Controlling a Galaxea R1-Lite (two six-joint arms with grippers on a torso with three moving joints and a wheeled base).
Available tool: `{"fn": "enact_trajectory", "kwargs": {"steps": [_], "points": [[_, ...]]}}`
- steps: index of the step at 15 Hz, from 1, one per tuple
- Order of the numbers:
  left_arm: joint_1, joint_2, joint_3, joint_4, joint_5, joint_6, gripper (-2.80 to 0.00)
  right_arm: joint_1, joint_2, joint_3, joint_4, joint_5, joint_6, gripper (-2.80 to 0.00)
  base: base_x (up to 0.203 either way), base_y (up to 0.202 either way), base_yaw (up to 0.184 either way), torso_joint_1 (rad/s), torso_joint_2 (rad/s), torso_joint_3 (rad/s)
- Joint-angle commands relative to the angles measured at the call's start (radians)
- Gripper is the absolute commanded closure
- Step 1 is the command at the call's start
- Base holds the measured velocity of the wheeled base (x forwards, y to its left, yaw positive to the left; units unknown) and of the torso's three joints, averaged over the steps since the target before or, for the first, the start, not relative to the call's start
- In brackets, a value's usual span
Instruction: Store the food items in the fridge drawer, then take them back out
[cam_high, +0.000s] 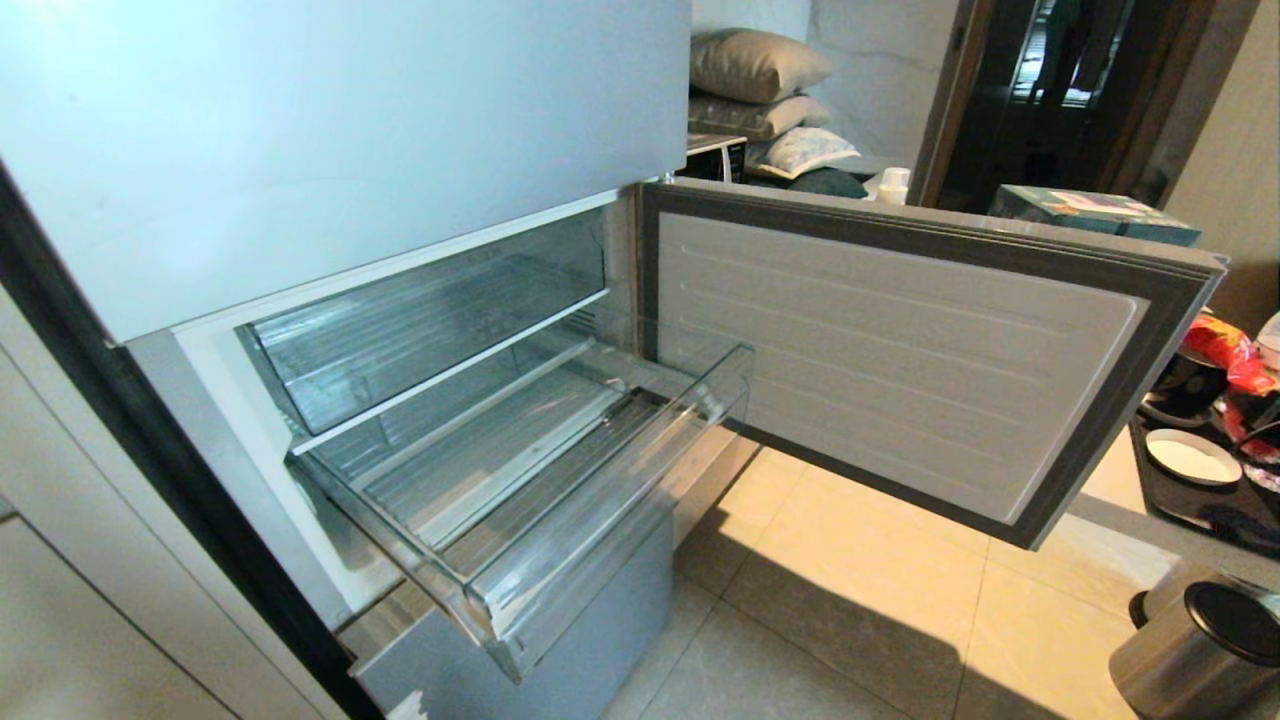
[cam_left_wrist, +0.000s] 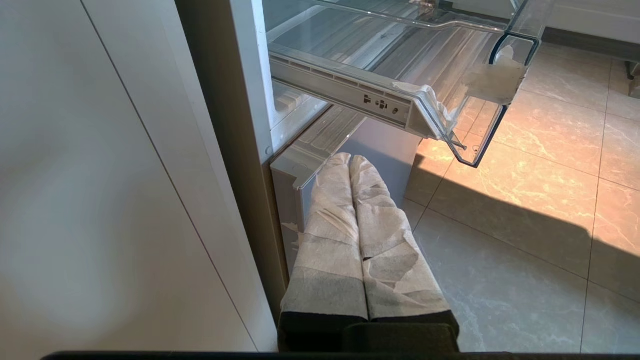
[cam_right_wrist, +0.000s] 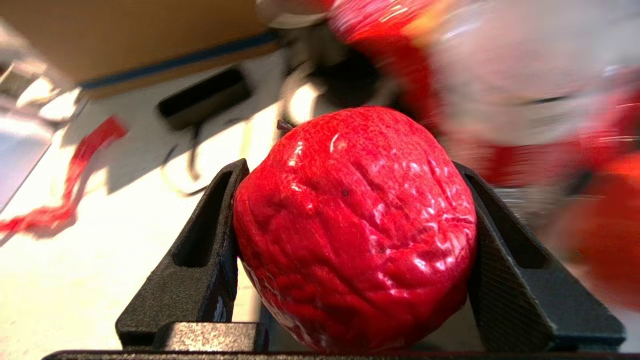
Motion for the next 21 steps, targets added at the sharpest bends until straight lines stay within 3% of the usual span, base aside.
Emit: {"fn": "enact_trajectory", "kwargs": {"steps": [1, 16, 17, 18, 21], "points": [[0.0, 0.0, 0.0, 0.001, 0.0, 0.0, 0.0, 0.03, 0.059, -0.062, 0.014, 0.0, 0.001, 0.0, 0.0, 0.0, 0.0, 0.0, 0.0, 0.0], [0.0, 0.0, 0.0, 0.001, -0.001, 0.0, 0.0, 0.044, 0.188, -0.187, 0.051, -0.008, -0.008, 0.0, 0.0, 0.0, 0.0, 0.0, 0.0, 0.0], [0.0, 0.0, 0.0, 0.001, -0.001, 0.0, 0.0, 0.042, 0.188, -0.193, 0.051, -0.008, -0.009, -2.18, 0.0, 0.0, 0.0, 0.0, 0.0, 0.0], [0.0, 0.0, 0.0, 0.001, 0.001, 0.0, 0.0, 0.042, 0.186, -0.202, 0.052, -0.008, -0.01, -2.8, 0.0, 0.0, 0.0, 0.0, 0.0, 0.0], [0.0, 0.0, 0.0, 0.001, 0.001, 0.0, 0.0, 0.042, 0.185, -0.21, 0.053, -0.009, -0.012, -2.8, 0.0, 0.0, 0.0, 0.0, 0.0, 0.0]]}}
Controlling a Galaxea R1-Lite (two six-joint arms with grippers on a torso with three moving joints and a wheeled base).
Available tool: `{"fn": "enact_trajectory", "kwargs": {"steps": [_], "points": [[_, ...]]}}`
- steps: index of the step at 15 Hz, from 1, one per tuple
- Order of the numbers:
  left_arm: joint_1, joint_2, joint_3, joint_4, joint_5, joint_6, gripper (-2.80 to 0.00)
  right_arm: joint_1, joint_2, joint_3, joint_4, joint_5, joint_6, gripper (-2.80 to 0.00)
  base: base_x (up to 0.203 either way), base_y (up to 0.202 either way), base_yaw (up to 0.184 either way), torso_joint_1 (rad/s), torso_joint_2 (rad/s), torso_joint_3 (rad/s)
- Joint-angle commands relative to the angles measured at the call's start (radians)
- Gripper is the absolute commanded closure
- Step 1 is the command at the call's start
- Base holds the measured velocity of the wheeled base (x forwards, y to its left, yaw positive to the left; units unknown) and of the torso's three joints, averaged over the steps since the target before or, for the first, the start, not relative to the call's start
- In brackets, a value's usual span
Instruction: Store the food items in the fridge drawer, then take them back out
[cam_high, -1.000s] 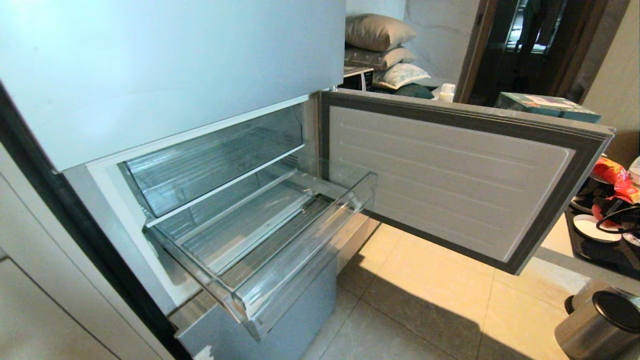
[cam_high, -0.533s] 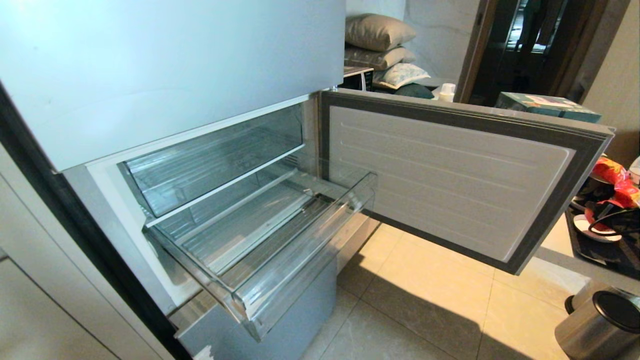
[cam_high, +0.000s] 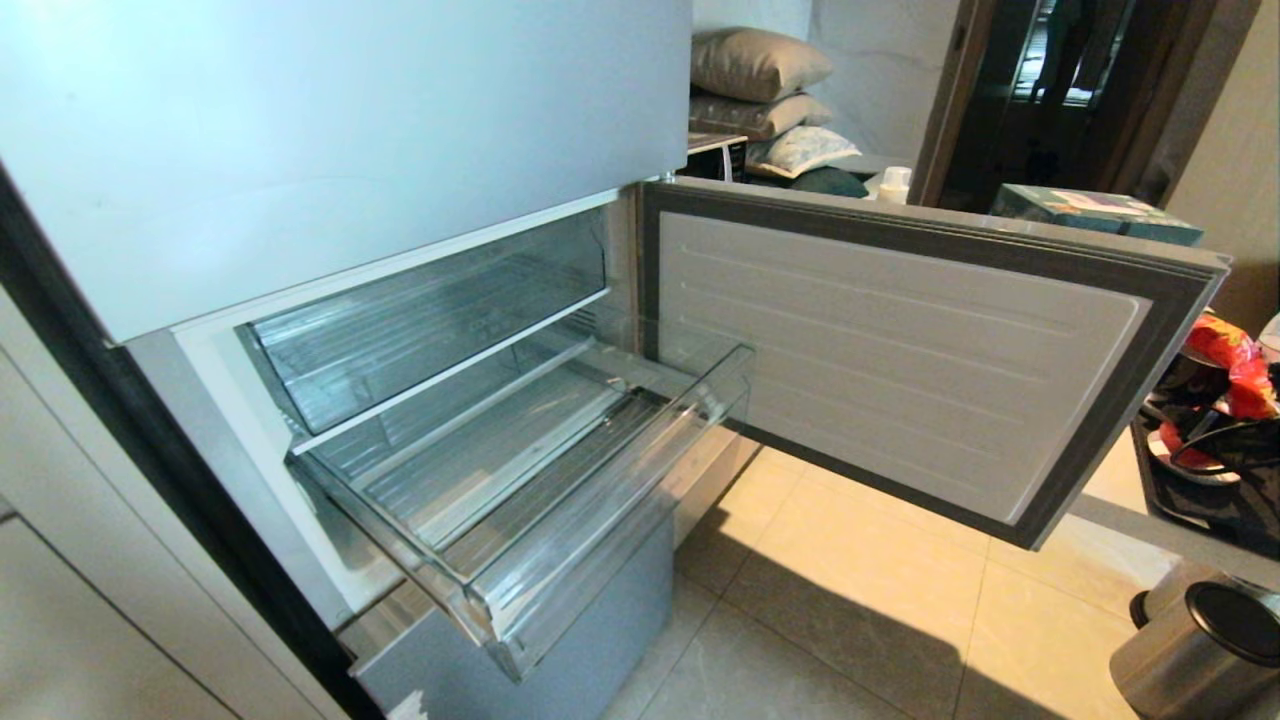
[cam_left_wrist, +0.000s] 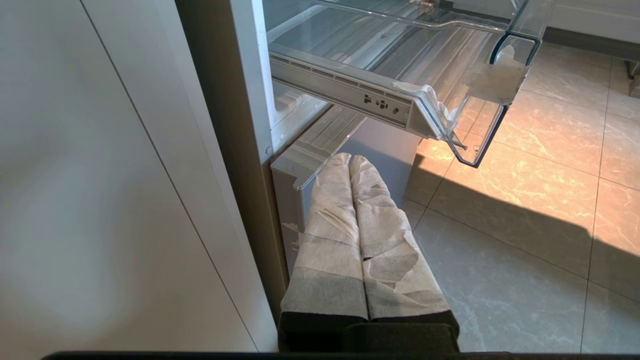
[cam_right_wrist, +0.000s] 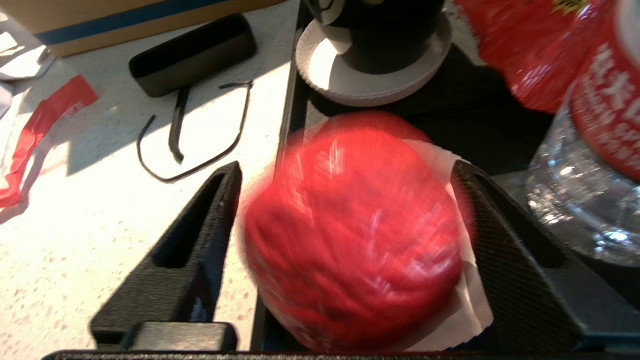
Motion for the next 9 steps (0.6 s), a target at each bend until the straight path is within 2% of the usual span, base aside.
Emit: {"fn": "enact_trajectory", "kwargs": {"steps": [1, 7, 9], "points": [[0.0, 0.0, 0.0, 0.001, 0.001, 0.0, 0.0, 0.001, -0.006, -0.002, -0.005, -0.007, 0.002, -2.8, 0.0, 0.0, 0.0, 0.0, 0.0, 0.0], [0.0, 0.0, 0.0, 0.001, 0.001, 0.0, 0.0, 0.001, -0.078, 0.042, -0.005, -0.026, 0.002, -2.8, 0.0, 0.0, 0.0, 0.0, 0.0, 0.0], [0.0, 0.0, 0.0, 0.001, 0.0, 0.0, 0.0, 0.002, -0.197, 0.113, -0.005, -0.029, 0.002, -2.8, 0.0, 0.0, 0.0, 0.0, 0.0, 0.0]]}}
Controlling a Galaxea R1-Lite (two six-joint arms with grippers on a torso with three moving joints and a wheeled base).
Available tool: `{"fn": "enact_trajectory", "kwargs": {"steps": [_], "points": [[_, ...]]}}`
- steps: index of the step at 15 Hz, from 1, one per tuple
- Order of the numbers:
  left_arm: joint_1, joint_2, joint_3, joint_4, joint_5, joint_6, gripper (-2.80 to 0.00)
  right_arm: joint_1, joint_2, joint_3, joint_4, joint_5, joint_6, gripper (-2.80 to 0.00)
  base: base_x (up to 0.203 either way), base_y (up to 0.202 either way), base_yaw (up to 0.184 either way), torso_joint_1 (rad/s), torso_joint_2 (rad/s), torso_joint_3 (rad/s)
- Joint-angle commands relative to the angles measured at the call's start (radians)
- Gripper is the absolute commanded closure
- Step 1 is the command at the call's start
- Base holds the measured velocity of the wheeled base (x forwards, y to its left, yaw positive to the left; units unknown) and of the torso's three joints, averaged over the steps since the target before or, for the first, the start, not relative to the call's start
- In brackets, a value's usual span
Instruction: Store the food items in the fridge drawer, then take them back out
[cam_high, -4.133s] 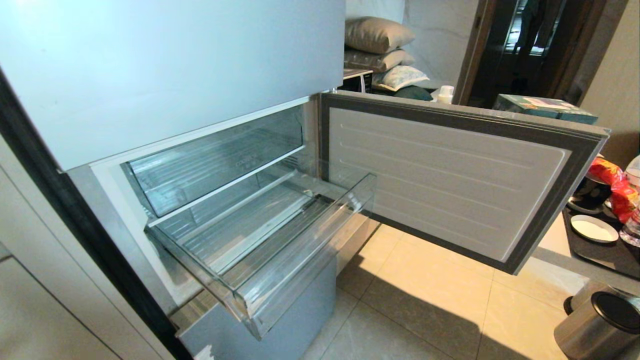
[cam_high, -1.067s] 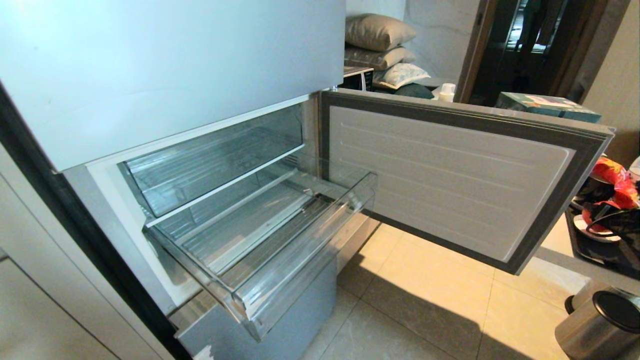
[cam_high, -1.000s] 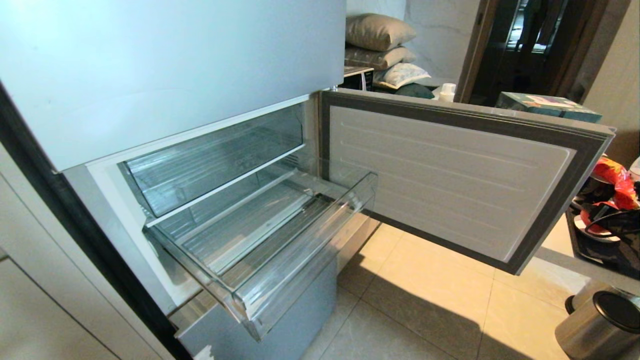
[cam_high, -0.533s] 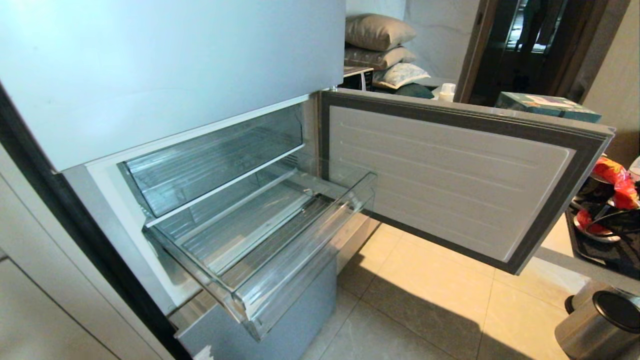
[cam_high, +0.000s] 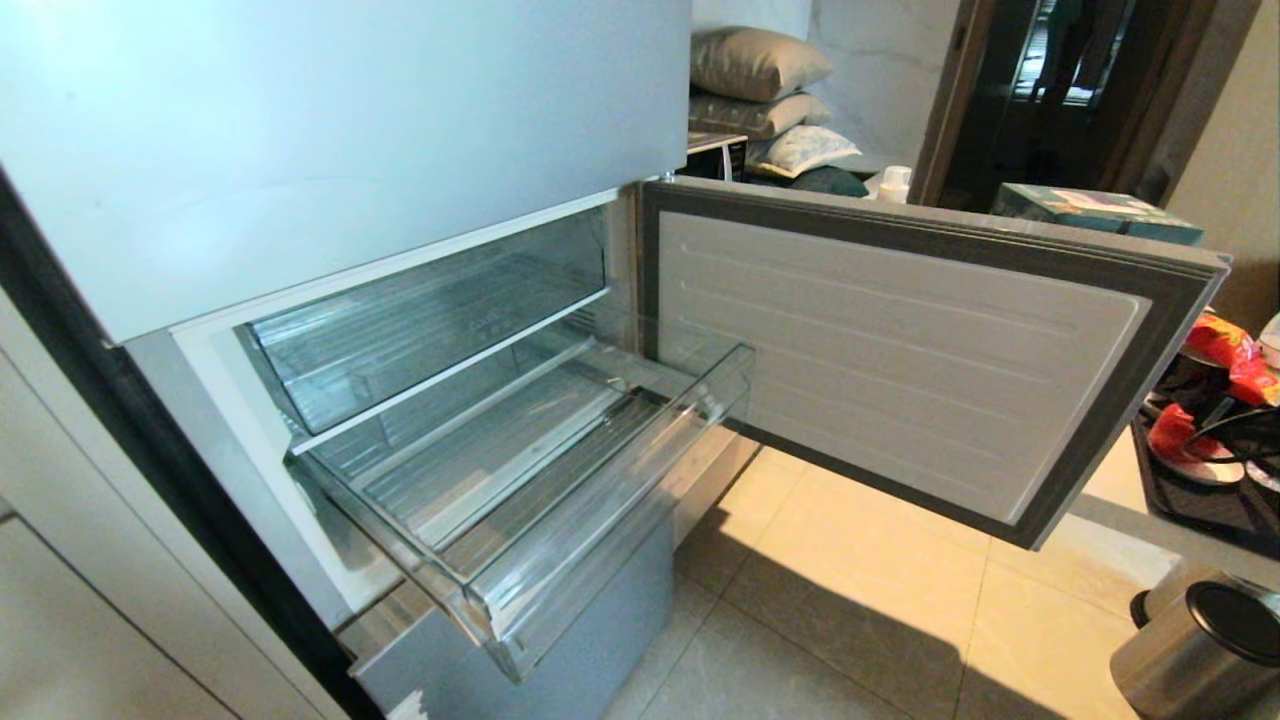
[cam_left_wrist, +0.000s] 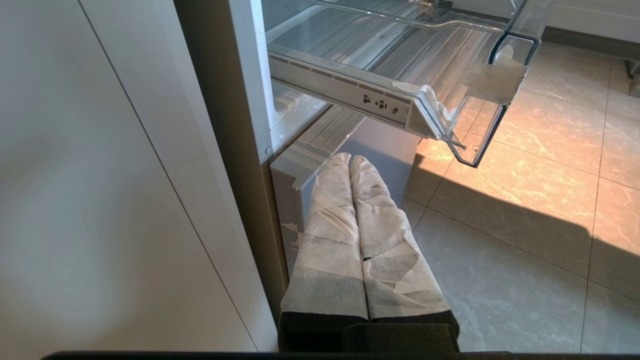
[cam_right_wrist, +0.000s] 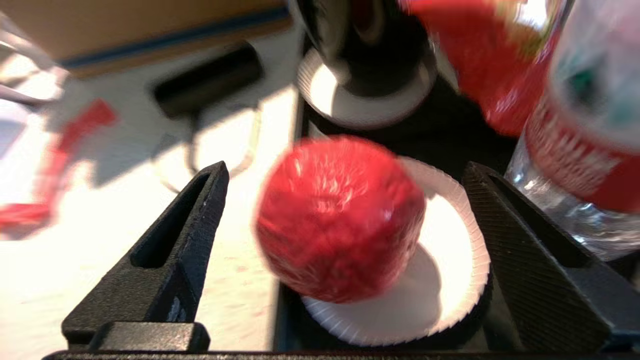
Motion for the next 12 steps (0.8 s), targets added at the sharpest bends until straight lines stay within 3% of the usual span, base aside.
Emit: {"fn": "enact_trajectory", "kwargs": {"steps": [1, 2, 3, 9, 12], "points": [[0.0, 0.0, 0.0, 0.001, 0.001, 0.0, 0.0, 0.001, -0.179, 0.108, -0.005, -0.008, 0.001, -2.8, 0.0, 0.0, 0.0, 0.0, 0.0, 0.0], [0.0, 0.0, 0.0, 0.001, 0.001, 0.0, 0.0, 0.002, -0.243, 0.175, -0.006, -0.014, 0.001, -0.61, 0.0, 0.0, 0.0, 0.0, 0.0, 0.0], [0.0, 0.0, 0.0, 0.001, 0.001, 0.0, 0.0, 0.005, -0.326, 0.245, -0.006, -0.017, 0.001, 0.0, 0.0, 0.0, 0.0, 0.0, 0.0, 0.0], [0.0, 0.0, 0.0, 0.001, 0.001, 0.0, 0.0, 0.043, -0.936, 0.768, 0.014, -0.02, -0.028, 0.0, 0.0, 0.0, 0.0, 0.0, 0.0, 0.0], [0.0, 0.0, 0.0, 0.001, 0.001, 0.0, 0.0, 0.179, -1.284, 0.964, 0.112, -0.021, -0.087, 0.0, 0.0, 0.0, 0.0, 0.0, 0.0, 0.0]]}}
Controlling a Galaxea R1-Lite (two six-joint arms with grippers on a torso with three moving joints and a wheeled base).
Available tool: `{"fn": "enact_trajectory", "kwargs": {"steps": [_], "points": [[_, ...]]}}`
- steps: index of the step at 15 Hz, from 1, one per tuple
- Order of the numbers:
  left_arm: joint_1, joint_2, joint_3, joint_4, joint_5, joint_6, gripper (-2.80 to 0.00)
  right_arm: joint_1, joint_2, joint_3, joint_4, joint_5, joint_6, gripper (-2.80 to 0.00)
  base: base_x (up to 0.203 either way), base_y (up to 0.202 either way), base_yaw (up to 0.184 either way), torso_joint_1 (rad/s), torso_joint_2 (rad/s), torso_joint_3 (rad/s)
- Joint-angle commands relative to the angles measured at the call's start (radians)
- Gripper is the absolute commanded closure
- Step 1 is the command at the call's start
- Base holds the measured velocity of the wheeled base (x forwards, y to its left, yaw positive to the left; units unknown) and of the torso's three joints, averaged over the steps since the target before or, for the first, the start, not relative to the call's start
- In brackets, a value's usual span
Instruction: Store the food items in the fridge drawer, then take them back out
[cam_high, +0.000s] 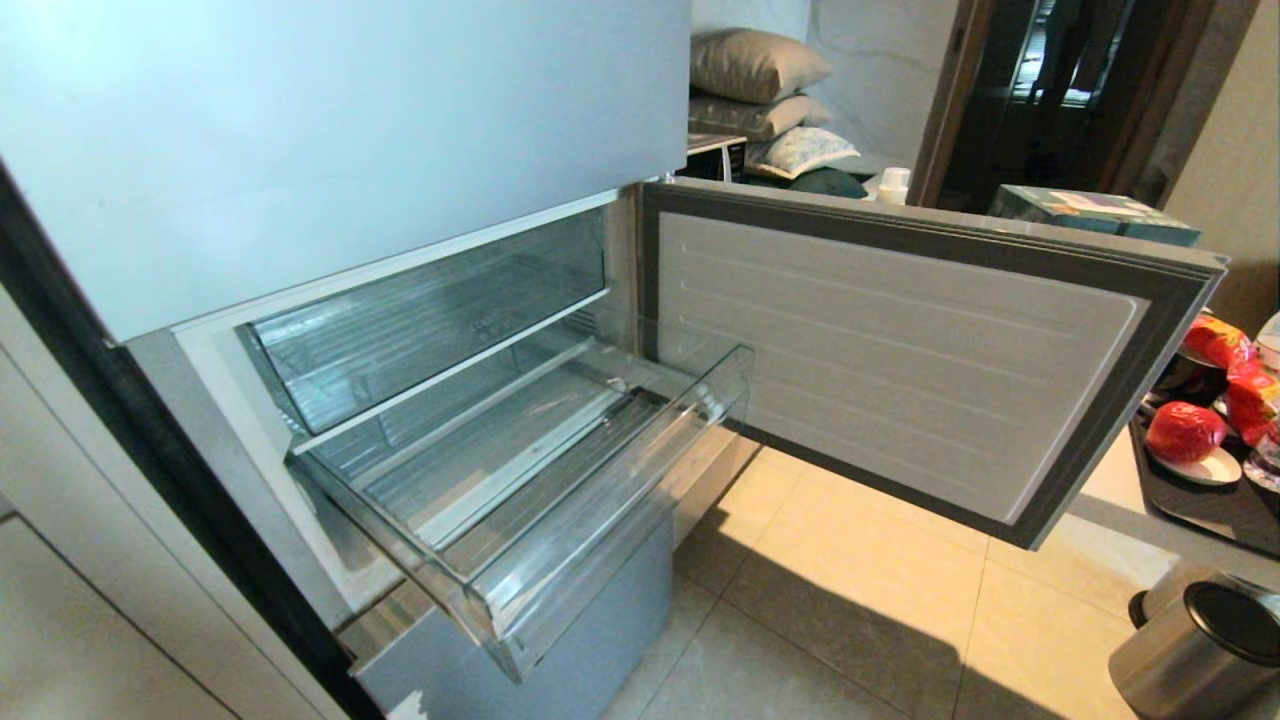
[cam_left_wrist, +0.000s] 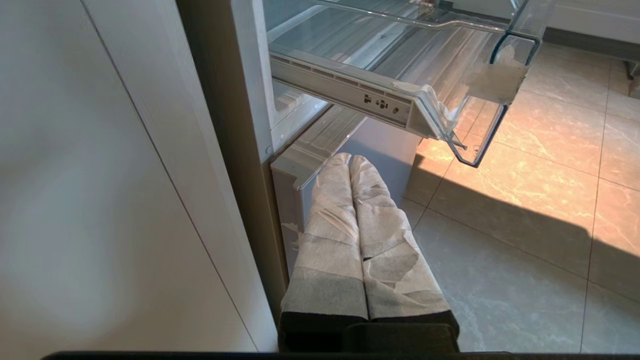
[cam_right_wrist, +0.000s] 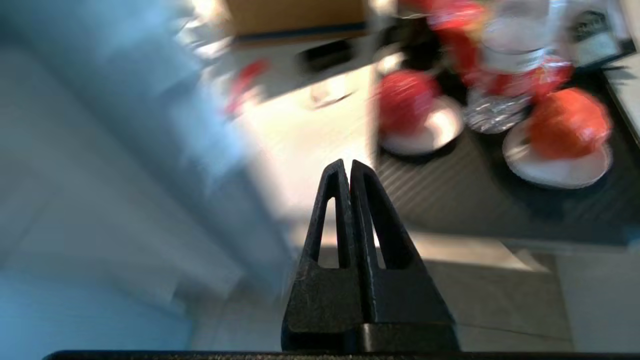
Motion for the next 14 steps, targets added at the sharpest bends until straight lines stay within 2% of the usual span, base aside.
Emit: {"fn": "enact_trajectory", "kwargs": {"steps": [1, 4, 6, 8, 11, 14], "points": [[0.0, 0.0, 0.0, 0.001, 0.001, 0.0, 0.0, 0.162, -0.398, 0.168, 0.064, -0.001, -0.026, 0.0, 0.0, 0.0, 0.0, 0.0, 0.0, 0.0], [0.0, 0.0, 0.0, 0.001, -0.001, 0.0, 0.0, 0.356, -0.741, 0.353, 0.192, -0.009, -0.066, 0.0, 0.0, 0.0, 0.0, 0.0, 0.0, 0.0], [0.0, 0.0, 0.0, 0.001, -0.001, 0.0, 0.0, 0.416, -0.948, 0.456, 0.274, -0.01, -0.103, 0.0, 0.0, 0.0, 0.0, 0.0, 0.0, 0.0], [0.0, 0.0, 0.0, 0.001, 0.0, 0.0, 0.0, 0.45, -1.126, 0.548, 0.338, -0.01, -0.146, 0.0, 0.0, 0.0, 0.0, 0.0, 0.0, 0.0], [0.0, 0.0, 0.0, 0.001, 0.001, 0.0, 0.0, 0.48, -1.354, 0.59, 0.514, -0.03, -0.201, 0.0, 0.0, 0.0, 0.0, 0.0, 0.0, 0.0], [0.0, 0.0, 0.0, 0.001, -0.001, 0.0, 0.0, 0.495, -1.378, 0.62, 0.564, -0.083, -0.227, 0.0, 0.0, 0.0, 0.0, 0.0, 0.0, 0.0]]}}
